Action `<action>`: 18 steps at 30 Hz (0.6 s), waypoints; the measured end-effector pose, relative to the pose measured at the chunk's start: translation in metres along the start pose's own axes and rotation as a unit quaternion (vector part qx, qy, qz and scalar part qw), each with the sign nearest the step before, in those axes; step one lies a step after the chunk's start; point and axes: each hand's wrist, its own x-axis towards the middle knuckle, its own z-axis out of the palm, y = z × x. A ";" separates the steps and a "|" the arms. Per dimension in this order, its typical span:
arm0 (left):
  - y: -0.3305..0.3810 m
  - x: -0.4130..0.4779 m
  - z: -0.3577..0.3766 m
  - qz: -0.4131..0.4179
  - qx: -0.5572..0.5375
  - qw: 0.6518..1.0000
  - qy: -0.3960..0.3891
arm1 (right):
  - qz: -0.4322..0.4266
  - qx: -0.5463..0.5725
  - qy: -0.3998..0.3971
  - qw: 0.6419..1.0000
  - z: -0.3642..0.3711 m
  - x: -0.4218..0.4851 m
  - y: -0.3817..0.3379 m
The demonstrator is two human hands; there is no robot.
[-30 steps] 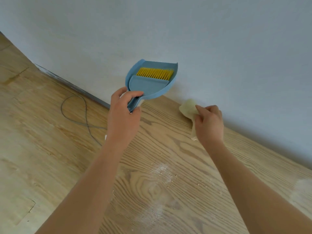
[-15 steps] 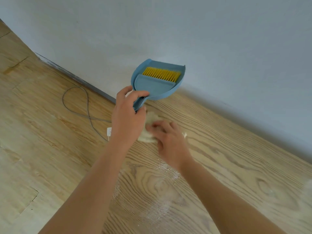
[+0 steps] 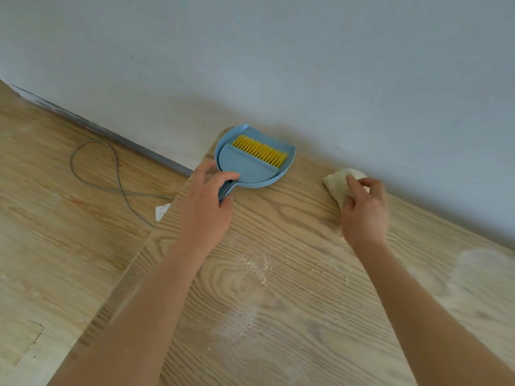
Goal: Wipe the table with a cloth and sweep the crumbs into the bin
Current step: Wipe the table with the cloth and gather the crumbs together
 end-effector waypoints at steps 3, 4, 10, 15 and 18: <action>0.003 -0.002 0.007 0.005 0.023 1.000 -0.009 | -0.033 -0.030 -0.023 0.999 0.008 -0.011 -0.002; 0.003 -0.003 0.008 0.009 0.030 0.999 -0.010 | -0.063 -0.023 -0.031 0.997 0.010 -0.020 -0.008; 0.002 -0.004 0.012 0.041 0.069 0.996 -0.027 | -0.201 0.073 -0.106 0.971 0.012 -0.105 -0.036; 0.008 -0.018 0.011 0.081 0.144 0.986 -0.007 | -0.164 0.166 -0.081 0.969 -0.014 -0.117 -0.037; 0.025 -0.040 0.016 0.122 0.143 0.982 -0.004 | -0.096 0.181 0.018 0.979 -0.038 -0.091 -0.009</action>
